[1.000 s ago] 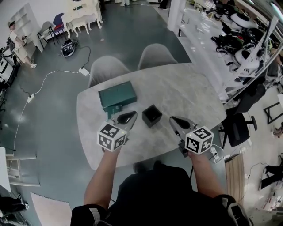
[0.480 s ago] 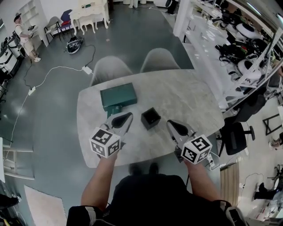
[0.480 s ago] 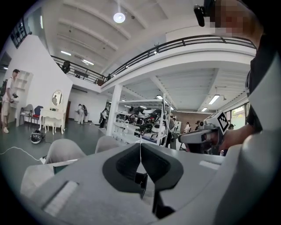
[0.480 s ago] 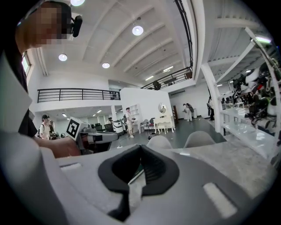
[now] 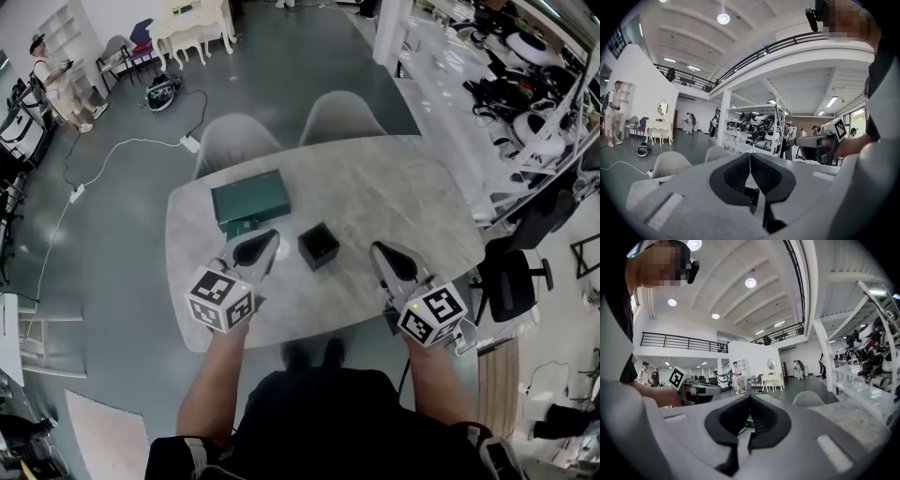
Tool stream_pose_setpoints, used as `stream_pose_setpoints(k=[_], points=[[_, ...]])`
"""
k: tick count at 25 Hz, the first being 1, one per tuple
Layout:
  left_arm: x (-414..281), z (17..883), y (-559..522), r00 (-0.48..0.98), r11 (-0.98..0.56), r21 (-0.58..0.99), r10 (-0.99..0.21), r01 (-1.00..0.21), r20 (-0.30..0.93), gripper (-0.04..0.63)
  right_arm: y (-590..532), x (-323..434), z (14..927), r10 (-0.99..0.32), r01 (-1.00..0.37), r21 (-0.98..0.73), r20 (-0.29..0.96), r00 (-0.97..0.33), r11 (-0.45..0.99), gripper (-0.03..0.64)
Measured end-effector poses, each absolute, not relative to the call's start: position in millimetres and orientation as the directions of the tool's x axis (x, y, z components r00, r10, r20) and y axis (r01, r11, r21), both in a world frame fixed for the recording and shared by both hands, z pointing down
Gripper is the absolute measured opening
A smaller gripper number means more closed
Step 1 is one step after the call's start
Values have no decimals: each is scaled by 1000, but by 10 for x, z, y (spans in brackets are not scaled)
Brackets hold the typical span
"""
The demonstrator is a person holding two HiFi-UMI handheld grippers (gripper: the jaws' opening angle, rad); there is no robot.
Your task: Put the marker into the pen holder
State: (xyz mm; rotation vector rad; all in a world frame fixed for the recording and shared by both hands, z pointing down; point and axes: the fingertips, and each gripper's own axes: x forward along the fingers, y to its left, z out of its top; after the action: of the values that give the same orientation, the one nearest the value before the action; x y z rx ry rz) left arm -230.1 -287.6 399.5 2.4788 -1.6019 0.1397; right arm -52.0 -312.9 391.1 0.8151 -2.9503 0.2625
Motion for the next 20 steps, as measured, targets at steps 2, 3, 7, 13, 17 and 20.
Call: stream_pose_setpoints(k=[2,3,7,13,17,20], points=[[-2277,4004,-2890,411,-399,101,-893,-911,181,12,-3117,-520,3937,-492,-503,-153,108,-864,851,2],[-2268,4002,-2898,411,-399,99,-893,-912,181,14,-3116,-526,3933,-488,-499,-156,106,-867,853,2],[-2227,3974,-2920,427,-414,104,-886,-904,181,14,-3136,-544,3882,-485,-495,-149,102,-869,856,2],[-2205,3979,-2888,429,-416,104,-884,-903,185,14,-3073,-590,3844,-469,-479,-115,108,-877,870,2],[-2216,3987,-2873,426,-413,107,-885,-904,187,14,-3049,-617,3847,-462,-474,-118,110,-880,873,2],[-2233,4029,-2853,425,-411,111,-885,-905,191,14,-3033,-631,3885,-461,-474,-129,114,-880,871,2]])
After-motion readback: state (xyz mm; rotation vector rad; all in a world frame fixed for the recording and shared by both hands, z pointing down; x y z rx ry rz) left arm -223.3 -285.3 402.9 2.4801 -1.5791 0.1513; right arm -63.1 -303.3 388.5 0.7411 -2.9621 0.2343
